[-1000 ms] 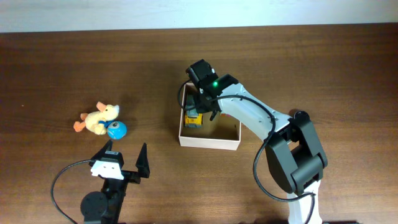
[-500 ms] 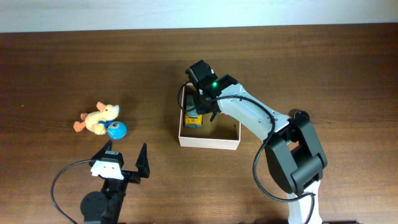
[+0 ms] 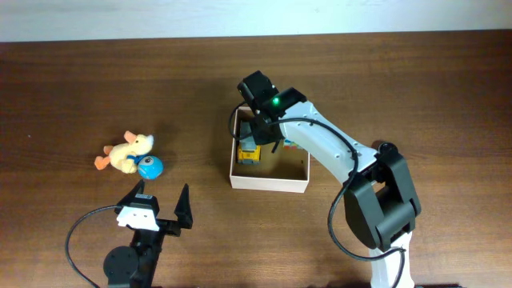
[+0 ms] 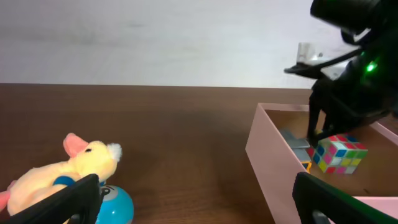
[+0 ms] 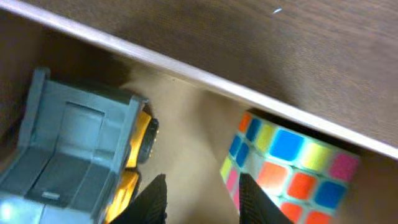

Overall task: Pack container
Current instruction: 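Open the right gripper and raise it out of the box, then move the right gripper right over the black spinner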

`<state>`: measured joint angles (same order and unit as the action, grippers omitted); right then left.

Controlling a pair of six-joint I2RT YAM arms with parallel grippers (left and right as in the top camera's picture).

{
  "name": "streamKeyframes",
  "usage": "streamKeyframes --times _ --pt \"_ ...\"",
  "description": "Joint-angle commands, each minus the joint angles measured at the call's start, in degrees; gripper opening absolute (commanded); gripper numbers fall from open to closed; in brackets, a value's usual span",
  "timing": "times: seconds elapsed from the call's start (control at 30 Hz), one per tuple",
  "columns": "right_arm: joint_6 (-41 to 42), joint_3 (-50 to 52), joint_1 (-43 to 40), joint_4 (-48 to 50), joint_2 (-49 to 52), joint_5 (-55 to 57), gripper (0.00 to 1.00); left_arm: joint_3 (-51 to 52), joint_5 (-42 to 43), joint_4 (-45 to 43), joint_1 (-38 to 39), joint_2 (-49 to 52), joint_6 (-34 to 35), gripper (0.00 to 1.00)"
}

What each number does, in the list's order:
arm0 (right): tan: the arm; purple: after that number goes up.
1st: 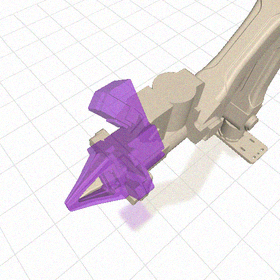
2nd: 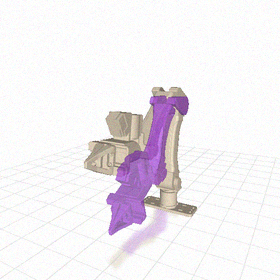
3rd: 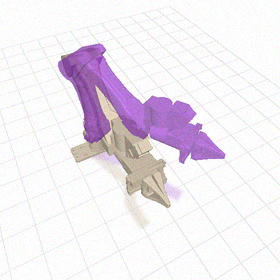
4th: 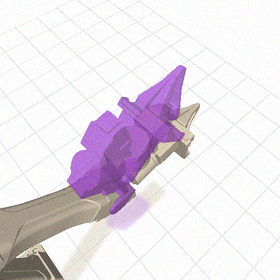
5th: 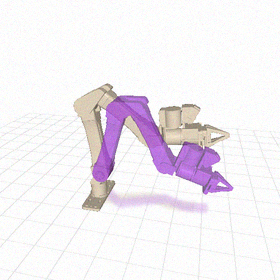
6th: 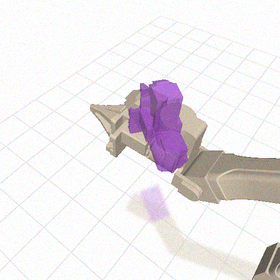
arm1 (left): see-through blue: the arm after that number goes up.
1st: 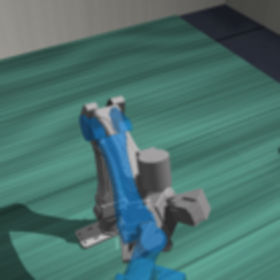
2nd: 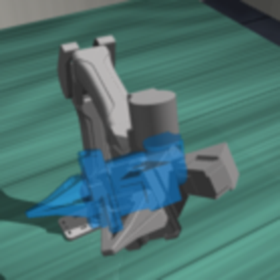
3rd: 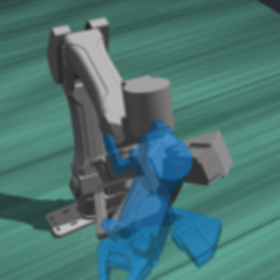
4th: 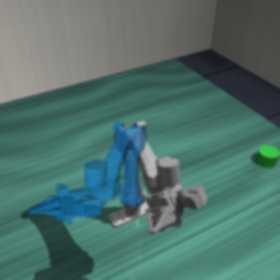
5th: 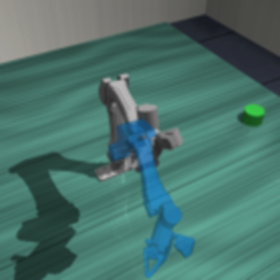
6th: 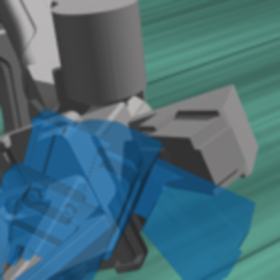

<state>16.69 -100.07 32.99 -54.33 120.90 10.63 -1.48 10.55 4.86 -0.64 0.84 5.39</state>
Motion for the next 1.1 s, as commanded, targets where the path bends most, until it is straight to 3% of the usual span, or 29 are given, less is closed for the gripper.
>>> streamKeyframes --times 0.0,0.1,0.33,0.5,0.63,0.83,1.07 --pt "0.00 -5.62 -0.13 -4.52 -3.50 3.61 0.33 0.35 0.61 -0.11 0.26 -0.55 -1.11 0.99" --pt "0.04 -9.73 -0.13 -10.49 -5.20 5.95 0.34 0.35 0.61 -0.11 0.26 -0.55 -1.11 0.99" --pt "0.90 -14.27 -3.17 -21.44 -14.25 8.07 0.54 0.35 0.61 -0.11 0.26 -0.55 -1.11 0.99" --pt "4.87 -14.27 -10.71 -30.12 -23.78 8.04 0.62 0.35 0.61 -0.11 0.26 -0.55 -1.11 0.99" --pt "6.32 -13.94 -15.98 -35.06 -28.85 8.02 0.75 0.35 0.61 -0.11 0.26 -0.55 -1.11 0.99" --pt "6.32 -6.34 -22.32 -33.16 -33.99 6.75 0.89 0.35 0.61 -0.11 0.26 -0.55 -1.11 0.99" --pt "6.36 20.76 -29.24 -15.23 -40.70 -1.29 0.91 0.35 0.61 -0.11 0.26 -0.55 -1.11 0.99"
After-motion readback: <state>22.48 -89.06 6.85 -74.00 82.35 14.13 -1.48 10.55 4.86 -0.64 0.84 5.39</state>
